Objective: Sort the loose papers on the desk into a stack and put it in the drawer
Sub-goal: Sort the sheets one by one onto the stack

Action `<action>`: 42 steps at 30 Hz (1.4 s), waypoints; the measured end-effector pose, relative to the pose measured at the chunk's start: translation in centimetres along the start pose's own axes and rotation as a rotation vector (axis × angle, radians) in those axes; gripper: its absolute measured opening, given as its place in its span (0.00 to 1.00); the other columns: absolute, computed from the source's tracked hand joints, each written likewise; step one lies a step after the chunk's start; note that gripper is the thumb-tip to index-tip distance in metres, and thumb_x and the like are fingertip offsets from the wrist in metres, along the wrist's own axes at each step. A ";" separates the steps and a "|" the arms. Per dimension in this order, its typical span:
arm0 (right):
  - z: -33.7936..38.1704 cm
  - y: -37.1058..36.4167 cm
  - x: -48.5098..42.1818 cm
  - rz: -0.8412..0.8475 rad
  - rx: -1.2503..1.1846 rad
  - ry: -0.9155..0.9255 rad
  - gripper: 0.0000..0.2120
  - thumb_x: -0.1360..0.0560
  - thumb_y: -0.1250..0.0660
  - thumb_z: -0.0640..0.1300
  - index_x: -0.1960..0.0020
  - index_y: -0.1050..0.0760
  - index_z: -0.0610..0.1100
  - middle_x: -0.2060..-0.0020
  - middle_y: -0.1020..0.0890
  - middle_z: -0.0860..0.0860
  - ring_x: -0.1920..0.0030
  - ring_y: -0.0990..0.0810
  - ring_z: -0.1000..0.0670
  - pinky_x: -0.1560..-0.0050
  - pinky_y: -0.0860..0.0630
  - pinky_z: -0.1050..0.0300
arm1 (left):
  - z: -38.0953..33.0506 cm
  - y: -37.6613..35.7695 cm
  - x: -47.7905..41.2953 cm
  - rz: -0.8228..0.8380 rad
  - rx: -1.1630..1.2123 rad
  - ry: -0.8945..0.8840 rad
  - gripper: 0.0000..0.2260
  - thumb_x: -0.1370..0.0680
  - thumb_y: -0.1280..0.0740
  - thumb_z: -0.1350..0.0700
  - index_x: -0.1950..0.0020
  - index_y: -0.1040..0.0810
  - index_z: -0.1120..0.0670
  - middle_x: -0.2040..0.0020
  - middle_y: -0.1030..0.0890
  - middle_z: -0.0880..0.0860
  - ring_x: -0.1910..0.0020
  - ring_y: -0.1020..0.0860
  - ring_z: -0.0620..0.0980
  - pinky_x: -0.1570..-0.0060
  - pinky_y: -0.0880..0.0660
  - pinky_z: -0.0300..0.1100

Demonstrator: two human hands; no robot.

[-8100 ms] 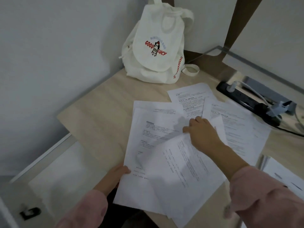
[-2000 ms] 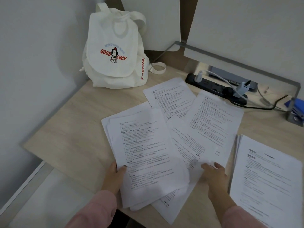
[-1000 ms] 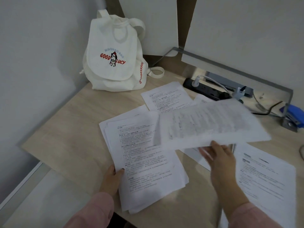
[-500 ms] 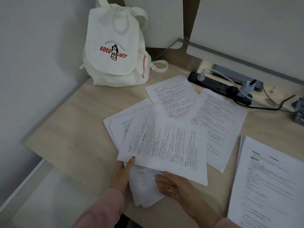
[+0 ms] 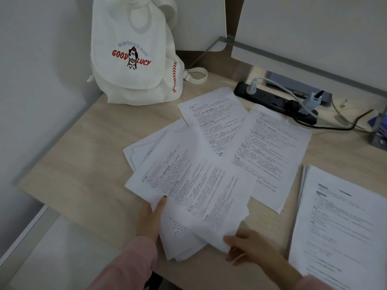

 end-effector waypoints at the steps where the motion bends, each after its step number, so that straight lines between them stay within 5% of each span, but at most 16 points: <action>1: 0.1 -1.2 0.3 0.076 0.069 -0.008 0.08 0.25 0.34 0.41 0.52 0.23 0.36 0.69 0.18 0.45 0.71 0.18 0.50 0.69 0.22 0.60 | 0.2 0.0 -0.2 -0.007 -0.017 0.004 0.21 0.23 0.35 0.52 0.32 0.32 0.54 0.39 0.25 0.52 0.38 0.28 0.55 0.36 0.33 0.48; 4: 1.1 -1.2 0.2 0.033 0.131 0.044 0.10 0.24 0.36 0.47 0.54 0.23 0.39 0.67 0.18 0.46 0.71 0.20 0.51 0.70 0.23 0.60 | 0.4 0.2 -0.8 -0.024 -0.047 0.007 0.18 0.23 0.36 0.55 0.33 0.31 0.55 0.39 0.25 0.54 0.37 0.28 0.56 0.37 0.33 0.49; 7: 2.9 2.6 0.0 -0.341 0.118 0.243 0.10 0.25 0.34 0.47 0.59 0.25 0.40 0.69 0.19 0.48 0.72 0.21 0.52 0.69 0.24 0.57 | 0.1 0.7 -1.0 -0.030 -0.063 0.012 0.15 0.22 0.38 0.56 0.36 0.30 0.55 0.41 0.25 0.53 0.40 0.27 0.55 0.37 0.33 0.50; 9: 4.4 5.4 0.3 -0.603 0.183 0.369 0.06 0.26 0.34 0.45 0.55 0.26 0.42 0.63 0.19 0.49 0.62 0.20 0.49 0.59 0.24 0.54 | 0.0 1.2 -1.2 -0.035 -0.047 0.016 0.11 0.21 0.39 0.55 0.39 0.29 0.53 0.42 0.25 0.53 0.44 0.28 0.53 0.38 0.32 0.50; 11: 5.8 7.6 -0.1 -0.759 0.394 0.461 0.13 0.27 0.32 0.43 0.44 0.26 0.42 0.49 0.21 0.45 0.49 0.22 0.44 0.49 0.27 0.53 | -0.1 1.8 -1.5 -0.063 -0.053 0.015 0.13 0.21 0.41 0.54 0.37 0.29 0.54 0.42 0.26 0.53 0.45 0.28 0.53 0.39 0.33 0.50; 14: 6.8 8.5 -2.2 -0.686 0.748 0.481 0.31 0.30 0.30 0.50 0.31 0.35 0.43 0.33 0.32 0.41 0.34 0.32 0.41 0.35 0.34 0.48 | -0.3 2.9 -1.8 -0.112 -0.101 0.023 0.17 0.20 0.42 0.52 0.34 0.30 0.57 0.37 0.26 0.57 0.40 0.28 0.57 0.35 0.34 0.52; 17: 6.4 7.7 -3.3 -0.633 1.010 0.445 0.35 0.29 0.34 0.58 0.27 0.43 0.48 0.27 0.41 0.45 0.28 0.39 0.43 0.33 0.34 0.49 | -0.6 3.9 -2.0 -0.135 -0.120 0.020 0.18 0.20 0.42 0.51 0.34 0.30 0.58 0.34 0.27 0.58 0.37 0.28 0.59 0.33 0.35 0.54; 21: 6.5 7.0 -3.3 -0.732 1.151 0.519 0.28 0.29 0.33 0.51 0.32 0.35 0.46 0.36 0.29 0.44 0.42 0.25 0.43 0.54 0.21 0.52 | -1.2 5.5 -2.3 -0.162 -0.132 -0.003 0.14 0.20 0.42 0.54 0.38 0.27 0.58 0.36 0.26 0.60 0.40 0.27 0.59 0.36 0.35 0.52; 23: 6.2 7.0 -3.7 -0.752 1.206 0.525 0.28 0.34 0.26 0.46 0.37 0.32 0.44 0.44 0.22 0.41 0.54 0.19 0.43 0.68 0.20 0.55 | -1.4 6.1 -2.6 -0.168 -0.113 0.001 0.15 0.20 0.41 0.54 0.36 0.28 0.59 0.37 0.25 0.59 0.39 0.27 0.60 0.35 0.34 0.53; 25: 6.3 7.0 -3.8 -0.774 1.251 0.548 0.30 0.38 0.23 0.43 0.40 0.33 0.44 0.48 0.20 0.42 0.58 0.18 0.44 0.73 0.22 0.56 | -1.7 6.4 -2.8 -0.175 -0.080 0.018 0.15 0.21 0.40 0.55 0.36 0.27 0.59 0.37 0.25 0.59 0.39 0.27 0.60 0.34 0.34 0.53; 29: 7.9 8.4 -2.2 -0.862 0.955 0.536 0.14 0.24 0.40 0.38 0.38 0.29 0.43 0.53 0.21 0.45 0.56 0.21 0.44 0.62 0.25 0.54 | -1.7 6.6 -2.8 -0.192 -0.002 0.057 0.15 0.23 0.37 0.54 0.37 0.25 0.57 0.39 0.23 0.59 0.44 0.25 0.58 0.35 0.33 0.54; 31: 8.4 9.6 -0.9 -0.928 0.638 0.541 0.13 0.21 0.45 0.37 0.39 0.28 0.40 0.67 0.25 0.49 0.67 0.25 0.47 0.68 0.32 0.58 | -1.8 6.5 -2.8 -0.198 0.012 0.054 0.16 0.23 0.37 0.55 0.37 0.25 0.58 0.38 0.24 0.59 0.44 0.26 0.57 0.35 0.33 0.52; 33: 9.3 9.7 0.6 -0.951 0.464 0.621 0.15 0.20 0.46 0.37 0.38 0.28 0.40 0.69 0.25 0.50 0.70 0.27 0.51 0.71 0.35 0.61 | -1.9 6.5 -2.6 -0.206 0.028 0.053 0.16 0.23 0.37 0.55 0.36 0.26 0.58 0.37 0.24 0.58 0.43 0.26 0.56 0.36 0.34 0.50; 35: 10.7 8.6 1.7 -0.926 0.527 0.771 0.18 0.22 0.45 0.33 0.35 0.28 0.44 0.57 0.18 0.47 0.62 0.22 0.50 0.64 0.29 0.62 | -1.9 6.5 -2.7 -0.219 0.045 0.059 0.17 0.23 0.37 0.55 0.36 0.26 0.58 0.36 0.24 0.59 0.40 0.26 0.59 0.36 0.34 0.51; 38: 12.5 7.0 1.3 -0.891 0.823 1.052 0.25 0.29 0.40 0.25 0.36 0.25 0.44 0.41 0.20 0.45 0.43 0.22 0.48 0.44 0.25 0.56 | -1.9 6.5 -2.8 -0.231 0.060 0.073 0.17 0.23 0.36 0.55 0.35 0.27 0.59 0.36 0.25 0.59 0.39 0.27 0.60 0.35 0.34 0.52; 42: 14.7 6.7 -2.3 -0.802 0.999 0.974 0.24 0.28 0.38 0.26 0.35 0.26 0.43 0.35 0.25 0.40 0.36 0.26 0.38 0.35 0.29 0.42 | -2.1 6.4 -2.7 -0.227 0.043 0.059 0.17 0.23 0.37 0.56 0.35 0.27 0.59 0.39 0.25 0.57 0.42 0.26 0.58 0.37 0.34 0.50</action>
Point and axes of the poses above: each hand's wrist, its own x-axis away from the middle knuckle, its own y-axis out of the back of the hand, z = x × y, the point moved 5 cm from there along -x, towards the middle knuckle
